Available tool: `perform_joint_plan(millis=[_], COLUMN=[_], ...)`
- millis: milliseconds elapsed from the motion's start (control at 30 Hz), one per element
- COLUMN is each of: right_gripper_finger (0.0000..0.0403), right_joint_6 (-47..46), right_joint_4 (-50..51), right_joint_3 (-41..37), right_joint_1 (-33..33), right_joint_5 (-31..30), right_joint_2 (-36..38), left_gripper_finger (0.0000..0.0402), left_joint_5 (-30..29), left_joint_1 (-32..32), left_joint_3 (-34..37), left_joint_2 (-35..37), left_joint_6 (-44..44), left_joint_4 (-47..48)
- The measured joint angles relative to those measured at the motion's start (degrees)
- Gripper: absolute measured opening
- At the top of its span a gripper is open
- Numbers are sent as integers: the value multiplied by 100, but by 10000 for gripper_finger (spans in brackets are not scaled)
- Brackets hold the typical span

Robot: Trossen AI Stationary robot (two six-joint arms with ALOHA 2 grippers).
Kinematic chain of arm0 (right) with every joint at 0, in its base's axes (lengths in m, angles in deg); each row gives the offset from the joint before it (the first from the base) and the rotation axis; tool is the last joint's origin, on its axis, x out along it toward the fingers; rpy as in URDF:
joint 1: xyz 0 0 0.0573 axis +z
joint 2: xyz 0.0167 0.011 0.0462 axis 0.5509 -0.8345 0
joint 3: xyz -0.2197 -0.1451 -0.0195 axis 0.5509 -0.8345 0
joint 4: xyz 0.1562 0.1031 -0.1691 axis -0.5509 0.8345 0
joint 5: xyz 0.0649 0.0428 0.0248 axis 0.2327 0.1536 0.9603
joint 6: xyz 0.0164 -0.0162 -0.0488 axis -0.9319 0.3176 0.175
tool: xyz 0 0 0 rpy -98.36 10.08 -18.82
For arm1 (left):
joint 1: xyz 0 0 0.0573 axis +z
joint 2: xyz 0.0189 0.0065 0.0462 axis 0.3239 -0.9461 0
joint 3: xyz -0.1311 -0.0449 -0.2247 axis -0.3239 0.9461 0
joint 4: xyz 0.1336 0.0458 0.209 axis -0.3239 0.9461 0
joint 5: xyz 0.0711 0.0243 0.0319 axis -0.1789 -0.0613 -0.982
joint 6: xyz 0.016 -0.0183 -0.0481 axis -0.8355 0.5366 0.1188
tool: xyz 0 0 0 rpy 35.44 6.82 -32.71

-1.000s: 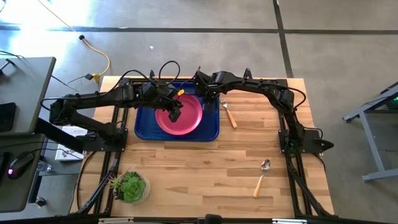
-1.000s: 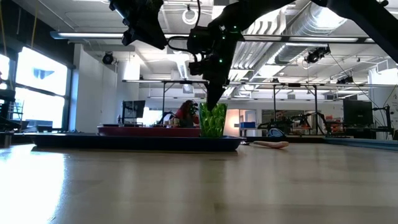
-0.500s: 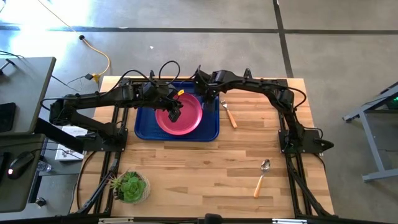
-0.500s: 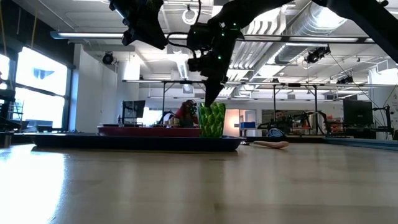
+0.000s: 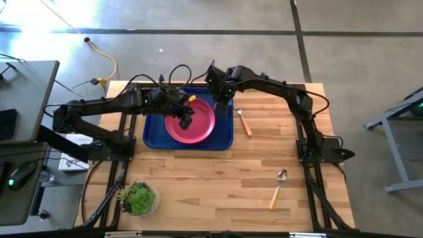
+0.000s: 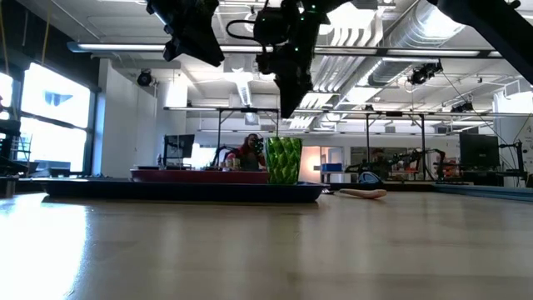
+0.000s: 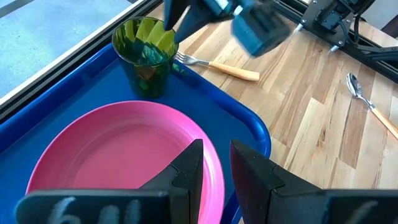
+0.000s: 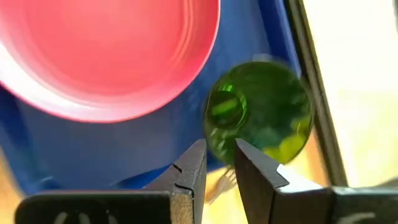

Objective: Pick and place plate/cup/fork/spoon on tray
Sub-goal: Move the orange fork to the center of the table

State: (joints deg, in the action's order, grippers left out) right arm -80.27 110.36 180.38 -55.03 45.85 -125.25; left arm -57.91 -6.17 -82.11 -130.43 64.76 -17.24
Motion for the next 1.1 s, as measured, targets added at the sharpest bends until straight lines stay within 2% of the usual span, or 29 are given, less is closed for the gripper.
perform_joint_plan(millis=[167,500,767,1100], right_gripper_finger=[74,74,74,74], right_joint_6=[-872,-1716,-2323,-2894], right_joint_4=[767,1928,1934,1926], right_joint_3=[253,276,275,263], right_joint_1=[162,815,1395,1940], right_joint_5=[283,290,165,-525], right_joint_2=[0,0,5,488], left_gripper_finger=[69,69,69,69], left_joint_5=[2,4,5,11], left_joint_1=[-1,-2,-2,0], left_joint_3=[0,0,0,-2], left_joint_2=[0,0,0,4], left_joint_6=[-91,-251,-407,-501], left_joint_4=[77,208,213,208])
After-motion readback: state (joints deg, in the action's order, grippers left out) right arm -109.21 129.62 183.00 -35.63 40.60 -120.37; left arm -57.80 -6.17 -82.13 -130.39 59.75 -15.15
